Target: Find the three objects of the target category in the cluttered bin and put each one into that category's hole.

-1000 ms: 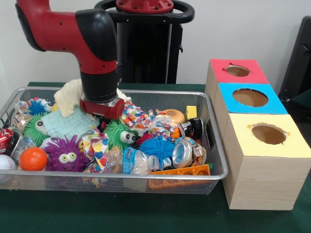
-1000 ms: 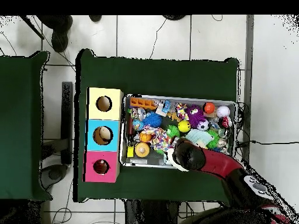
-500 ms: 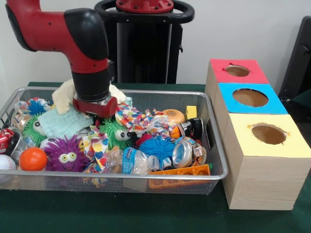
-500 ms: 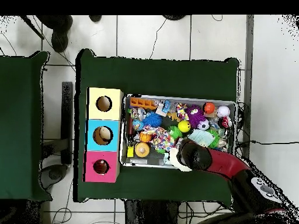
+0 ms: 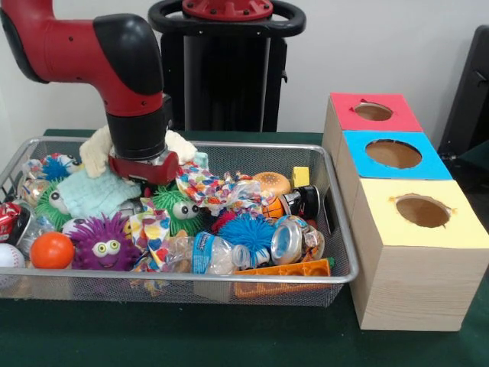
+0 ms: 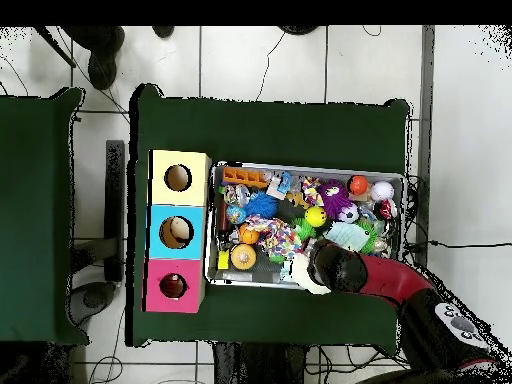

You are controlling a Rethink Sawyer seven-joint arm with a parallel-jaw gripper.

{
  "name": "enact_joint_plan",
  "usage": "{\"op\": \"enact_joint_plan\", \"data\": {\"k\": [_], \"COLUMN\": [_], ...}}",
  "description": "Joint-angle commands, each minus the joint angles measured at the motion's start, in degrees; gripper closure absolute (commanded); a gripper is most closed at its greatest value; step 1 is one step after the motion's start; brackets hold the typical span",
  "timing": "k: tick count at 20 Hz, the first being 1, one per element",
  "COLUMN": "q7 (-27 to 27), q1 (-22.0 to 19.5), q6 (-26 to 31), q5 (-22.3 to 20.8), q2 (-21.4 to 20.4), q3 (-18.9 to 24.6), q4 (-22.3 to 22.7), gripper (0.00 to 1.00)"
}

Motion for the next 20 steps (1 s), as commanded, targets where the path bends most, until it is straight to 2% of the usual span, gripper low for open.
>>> {"op": "enact_joint_plan", "data": {"k": [1, 6, 11, 16, 17, 20], "q7": [-13.8, -14.8, -7.5, -5.2, -4.7, -4.6], "q1": [-3.9, -7.3, -6.5, -6.4, -6.4, -6.7], "q6": [6.9, -0.5, -10.7, -11.8, -12.1, -12.4], "q5": [-12.3, -20.1, -27.1, -29.2, -29.9, -30.1], "q2": [8.0, 10.5, 11.5, 11.4, 11.4, 11.4], "q3": [-3.4, -1.2, -3.1, -3.5, -3.5, -3.3], "q4": [-3.9, -5.6, -6.5, -6.3, -6.4, -6.3], "gripper": [1.00, 1.00, 1.00, 1.00, 0.00, 0.00]}}
